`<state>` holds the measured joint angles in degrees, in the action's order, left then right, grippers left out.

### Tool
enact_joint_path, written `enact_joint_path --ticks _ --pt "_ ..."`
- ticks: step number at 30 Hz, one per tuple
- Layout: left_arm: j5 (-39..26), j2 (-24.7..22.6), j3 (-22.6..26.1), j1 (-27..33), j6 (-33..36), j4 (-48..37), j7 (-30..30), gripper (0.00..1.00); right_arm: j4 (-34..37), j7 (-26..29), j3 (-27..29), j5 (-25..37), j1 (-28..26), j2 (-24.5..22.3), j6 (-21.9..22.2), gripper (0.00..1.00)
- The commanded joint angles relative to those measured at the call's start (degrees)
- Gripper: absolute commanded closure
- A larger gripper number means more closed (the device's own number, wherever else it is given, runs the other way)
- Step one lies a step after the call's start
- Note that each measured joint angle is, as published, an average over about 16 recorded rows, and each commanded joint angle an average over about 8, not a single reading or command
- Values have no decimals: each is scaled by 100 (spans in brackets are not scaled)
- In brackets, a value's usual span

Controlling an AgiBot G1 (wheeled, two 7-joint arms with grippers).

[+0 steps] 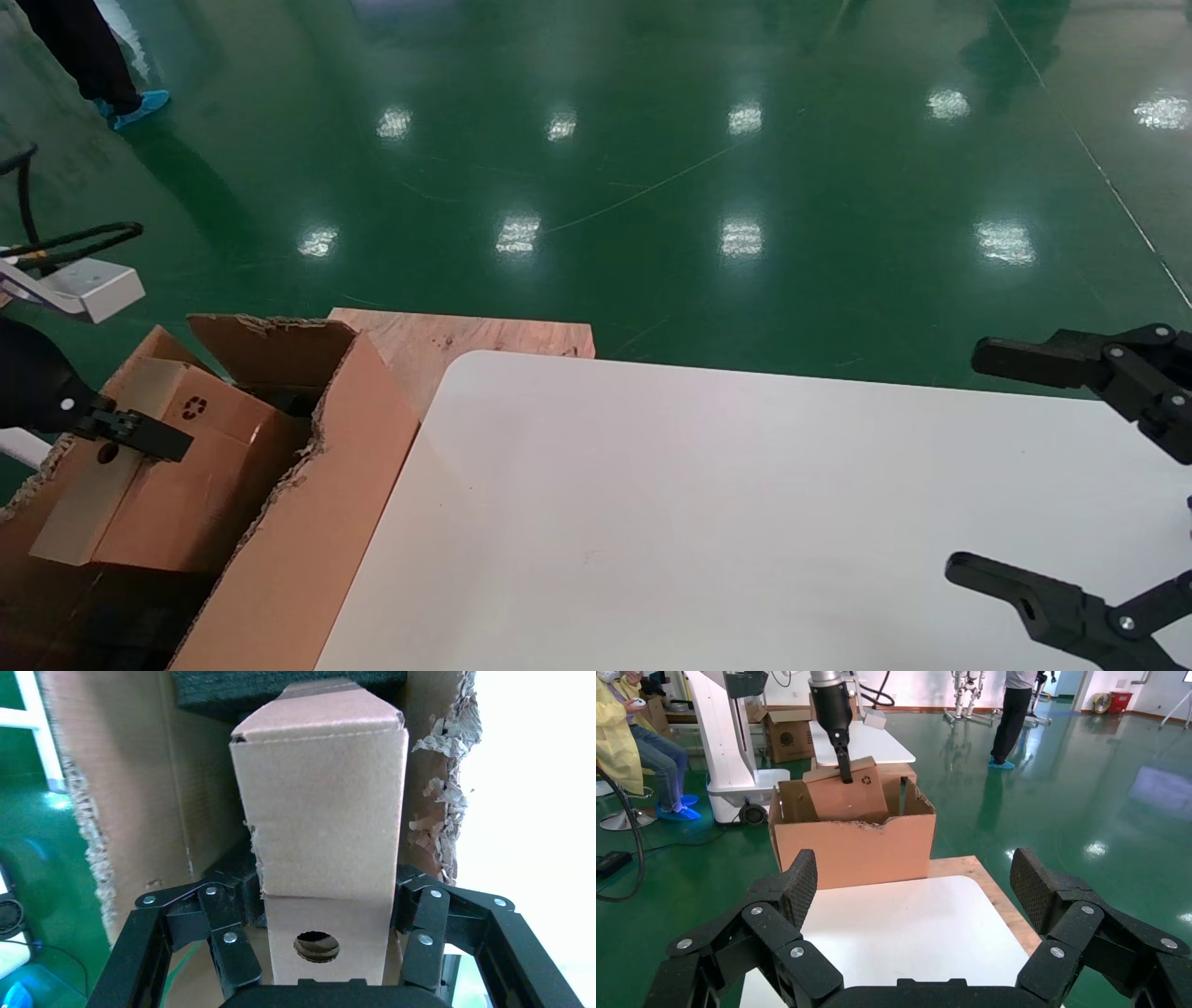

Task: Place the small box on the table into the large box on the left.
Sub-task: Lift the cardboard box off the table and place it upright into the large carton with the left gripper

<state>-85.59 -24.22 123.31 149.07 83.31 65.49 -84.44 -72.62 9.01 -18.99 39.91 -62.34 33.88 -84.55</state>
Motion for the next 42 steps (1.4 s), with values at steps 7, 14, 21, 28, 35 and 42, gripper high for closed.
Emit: enact_joint_path --ticks 7,14,21,28,35,42 --pt "-395 284 37 348 164 728 -545 100 0 0 -1 -1 0 0 0 0" --pt "-473 382 115 206 21 800 -595 100 0 -1 -2 -1 0 -1 1 0" --pt "-512 404 200 -11 -180 675 -475 100 0 -1 -3 -2 -1 -1 1 0" --pt "-557 390 266 -169 -312 372 -255 100 0 -2 -3 -2 -1 -1 1 0" --pt "-711 426 346 -235 -343 -80 140 100 0 -2 -4 -3 -1 -2 2 0" --pt "-748 511 415 -329 -372 -547 542 100 0 -2 -5 -3 -1 -2 2 0"
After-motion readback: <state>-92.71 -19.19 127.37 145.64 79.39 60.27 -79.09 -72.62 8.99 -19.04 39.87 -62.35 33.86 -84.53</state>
